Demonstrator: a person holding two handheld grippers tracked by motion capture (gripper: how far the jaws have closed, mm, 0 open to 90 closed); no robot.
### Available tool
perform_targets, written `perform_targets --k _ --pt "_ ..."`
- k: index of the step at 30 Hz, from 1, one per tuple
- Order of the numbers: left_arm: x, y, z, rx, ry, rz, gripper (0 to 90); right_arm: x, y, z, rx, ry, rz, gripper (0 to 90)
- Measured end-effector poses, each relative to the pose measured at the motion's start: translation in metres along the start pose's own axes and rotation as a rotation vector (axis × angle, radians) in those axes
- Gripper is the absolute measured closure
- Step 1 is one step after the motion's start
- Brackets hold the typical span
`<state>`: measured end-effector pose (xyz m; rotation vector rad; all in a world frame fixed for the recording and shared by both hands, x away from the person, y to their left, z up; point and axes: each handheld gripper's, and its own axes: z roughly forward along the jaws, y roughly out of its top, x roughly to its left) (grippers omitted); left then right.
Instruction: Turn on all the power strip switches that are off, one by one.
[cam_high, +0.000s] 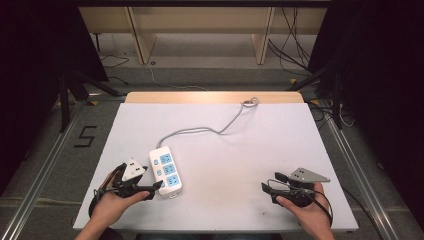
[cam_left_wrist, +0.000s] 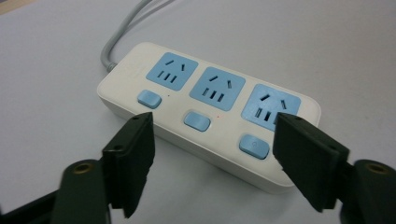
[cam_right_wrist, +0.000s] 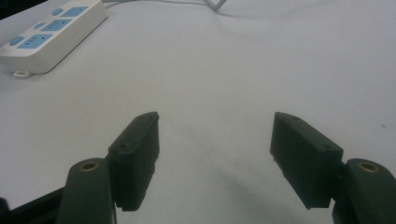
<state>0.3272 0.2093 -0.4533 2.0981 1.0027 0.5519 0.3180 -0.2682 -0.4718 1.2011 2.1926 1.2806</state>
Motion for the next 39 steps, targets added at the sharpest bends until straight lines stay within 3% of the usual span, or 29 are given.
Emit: perform_targets --k 5,8,10,18,25,34,39 --pt "0.003 0.003 -0.007 0.029 0.038 0.009 60.7 0.000 0.001 0.000 -0.001 -0.001 0.001 33.8" --pt "0.005 0.005 -0.010 0.043 0.026 -0.011 82.2 0.001 0.001 0.001 -0.002 0.001 -0.007 33.8" --pt "0.005 0.006 -0.011 0.069 0.013 -0.005 89.5 0.001 0.002 0.002 0.000 0.000 -0.006 33.8" --pt "0.003 0.015 -0.005 0.139 -0.035 -0.023 89.8 0.001 0.002 0.003 0.004 0.001 -0.003 33.8" --pt "-0.004 0.026 0.004 0.182 -0.068 -0.002 89.8 0.002 0.002 0.003 0.006 0.004 0.000 33.8" --pt "-0.008 0.034 0.015 0.240 -0.084 0.014 89.8 0.003 0.002 0.003 0.005 0.009 -0.004 33.8" --pt "-0.008 0.035 0.017 0.248 -0.088 0.011 89.8 0.003 0.002 0.003 0.003 0.008 -0.004 33.8"
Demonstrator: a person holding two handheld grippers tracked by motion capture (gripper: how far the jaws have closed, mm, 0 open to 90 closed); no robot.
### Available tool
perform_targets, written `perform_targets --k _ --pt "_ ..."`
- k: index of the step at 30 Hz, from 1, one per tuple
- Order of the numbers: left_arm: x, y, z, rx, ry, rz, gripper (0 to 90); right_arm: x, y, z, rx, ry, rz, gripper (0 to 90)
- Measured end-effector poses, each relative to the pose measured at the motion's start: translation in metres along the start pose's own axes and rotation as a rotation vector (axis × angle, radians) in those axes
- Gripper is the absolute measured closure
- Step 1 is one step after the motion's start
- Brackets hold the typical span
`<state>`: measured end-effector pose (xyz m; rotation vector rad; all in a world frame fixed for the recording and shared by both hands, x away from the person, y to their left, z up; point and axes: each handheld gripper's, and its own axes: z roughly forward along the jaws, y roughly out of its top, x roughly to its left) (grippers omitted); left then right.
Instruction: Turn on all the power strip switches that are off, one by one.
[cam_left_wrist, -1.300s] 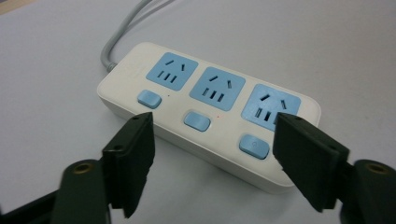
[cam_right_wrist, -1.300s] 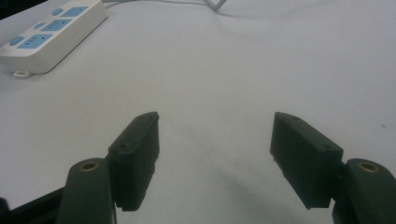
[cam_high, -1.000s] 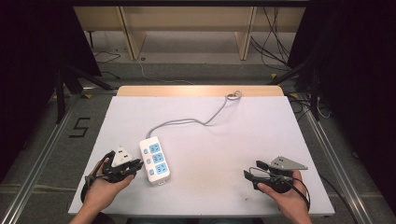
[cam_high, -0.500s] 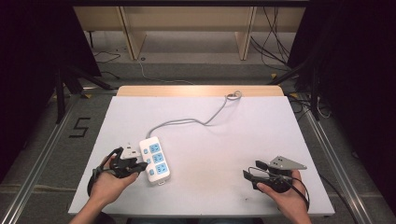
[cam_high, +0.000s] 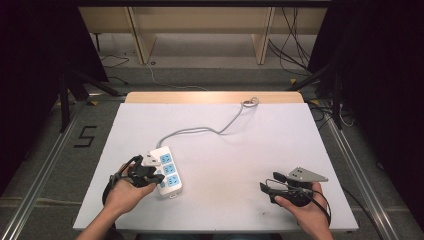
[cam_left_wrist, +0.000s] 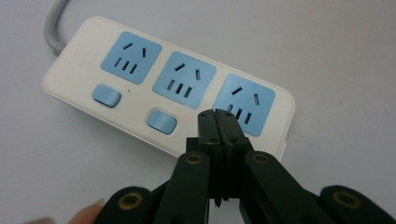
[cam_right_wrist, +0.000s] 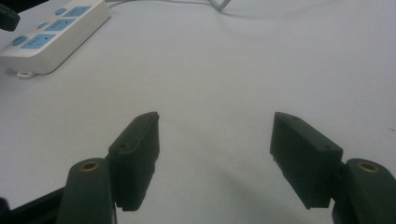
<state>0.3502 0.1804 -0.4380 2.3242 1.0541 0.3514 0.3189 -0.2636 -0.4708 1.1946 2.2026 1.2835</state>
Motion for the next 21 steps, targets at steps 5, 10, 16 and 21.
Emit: perform_targets --k 5,10,16,21 --pt "0.013 0.005 -0.002 -0.012 0.039 -0.027 89.8 0.000 0.000 0.001 0.001 0.002 -0.001 33.8" --pt "0.028 0.011 0.005 -0.003 0.071 -0.044 89.9 0.000 0.000 0.000 0.002 0.001 0.000 33.8" --pt "0.040 0.021 0.013 0.007 0.114 -0.059 89.8 0.000 0.000 0.001 0.004 0.003 0.000 33.8" --pt "0.047 0.026 0.019 0.011 0.128 -0.065 89.9 0.000 0.000 0.000 0.004 0.004 -0.002 33.8"
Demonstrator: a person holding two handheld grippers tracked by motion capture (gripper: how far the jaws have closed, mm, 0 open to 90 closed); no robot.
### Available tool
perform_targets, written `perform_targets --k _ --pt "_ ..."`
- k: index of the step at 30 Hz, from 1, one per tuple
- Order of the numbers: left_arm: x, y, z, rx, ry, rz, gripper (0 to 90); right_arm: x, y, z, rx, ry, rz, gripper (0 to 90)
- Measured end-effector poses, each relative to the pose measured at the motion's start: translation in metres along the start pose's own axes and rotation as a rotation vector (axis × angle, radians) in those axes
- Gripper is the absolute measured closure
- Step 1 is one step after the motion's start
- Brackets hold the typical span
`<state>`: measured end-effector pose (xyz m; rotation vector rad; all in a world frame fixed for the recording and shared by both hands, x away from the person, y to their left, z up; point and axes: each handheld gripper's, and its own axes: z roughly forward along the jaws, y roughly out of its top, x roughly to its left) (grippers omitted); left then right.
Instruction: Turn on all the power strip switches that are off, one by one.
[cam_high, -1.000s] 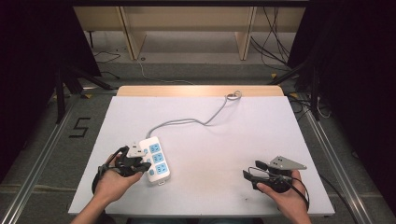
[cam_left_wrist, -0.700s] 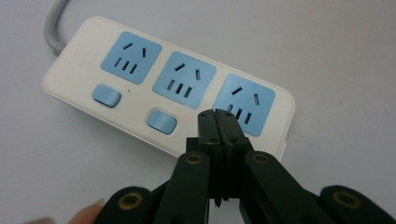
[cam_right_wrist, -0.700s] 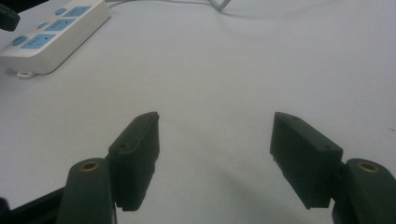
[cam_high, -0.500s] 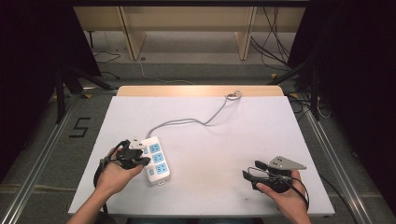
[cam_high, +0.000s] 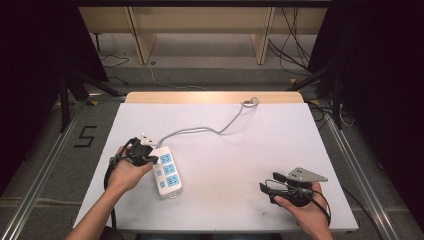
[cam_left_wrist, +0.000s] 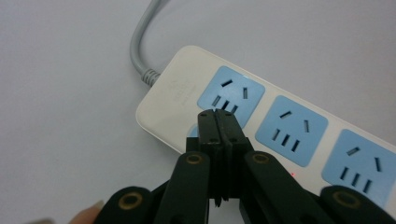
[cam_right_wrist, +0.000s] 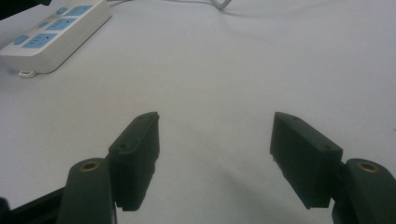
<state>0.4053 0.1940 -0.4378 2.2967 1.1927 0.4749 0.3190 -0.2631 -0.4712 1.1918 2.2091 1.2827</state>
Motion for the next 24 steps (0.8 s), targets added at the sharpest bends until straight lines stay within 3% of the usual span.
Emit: perform_targets --k 9,22,24 --pt "0.005 0.005 0.012 0.029 0.015 -0.003 89.8 0.000 0.000 0.000 0.001 0.002 0.001 33.8" --pt "0.005 0.007 0.015 0.048 0.008 0.008 89.9 0.000 0.000 0.000 0.000 0.001 -0.003 33.8" --pt "0.007 0.007 0.015 0.053 0.000 -0.007 90.0 0.000 0.000 0.000 -0.001 0.001 -0.003 33.8"
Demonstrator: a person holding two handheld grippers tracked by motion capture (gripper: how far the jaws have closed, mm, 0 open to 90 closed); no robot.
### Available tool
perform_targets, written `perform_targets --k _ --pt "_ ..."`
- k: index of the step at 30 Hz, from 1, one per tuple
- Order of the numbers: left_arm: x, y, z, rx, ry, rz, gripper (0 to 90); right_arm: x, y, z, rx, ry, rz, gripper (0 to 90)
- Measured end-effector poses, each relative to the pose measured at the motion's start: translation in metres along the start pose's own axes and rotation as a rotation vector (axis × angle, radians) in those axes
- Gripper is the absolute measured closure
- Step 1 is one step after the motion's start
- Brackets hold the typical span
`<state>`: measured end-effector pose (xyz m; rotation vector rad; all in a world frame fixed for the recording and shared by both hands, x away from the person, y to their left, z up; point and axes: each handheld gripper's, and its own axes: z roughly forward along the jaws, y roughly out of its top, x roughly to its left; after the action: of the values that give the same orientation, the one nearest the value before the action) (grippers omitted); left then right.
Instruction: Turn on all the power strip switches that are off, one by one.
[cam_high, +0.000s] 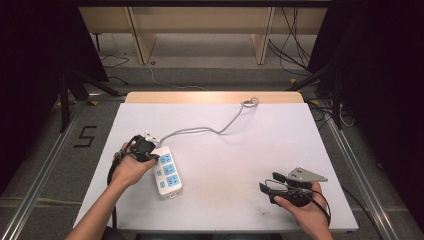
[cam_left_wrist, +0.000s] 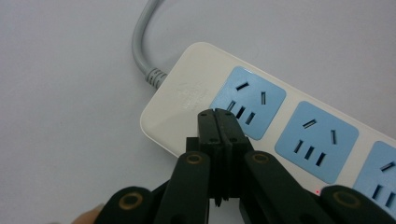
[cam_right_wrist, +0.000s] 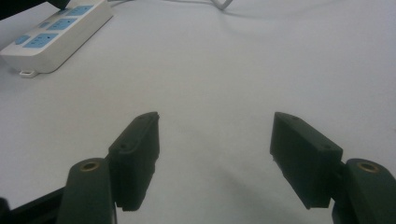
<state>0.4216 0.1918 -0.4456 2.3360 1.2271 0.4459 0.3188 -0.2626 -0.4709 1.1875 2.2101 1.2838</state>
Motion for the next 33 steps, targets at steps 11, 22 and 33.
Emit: perform_targets --k 11,22,33 --pt "-0.0002 0.0021 0.0014 0.020 0.001 0.001 90.0 0.0002 0.0001 -0.0002 0.000 0.000 0.000 33.9" --pt "-0.0048 0.0049 0.0024 0.042 0.031 0.027 90.0 0.0004 0.0003 -0.0006 -0.005 0.000 -0.005 33.9" --pt "-0.0071 0.0040 0.0036 0.038 0.044 0.030 90.0 0.0009 0.0005 -0.0007 -0.004 0.000 -0.004 33.8"
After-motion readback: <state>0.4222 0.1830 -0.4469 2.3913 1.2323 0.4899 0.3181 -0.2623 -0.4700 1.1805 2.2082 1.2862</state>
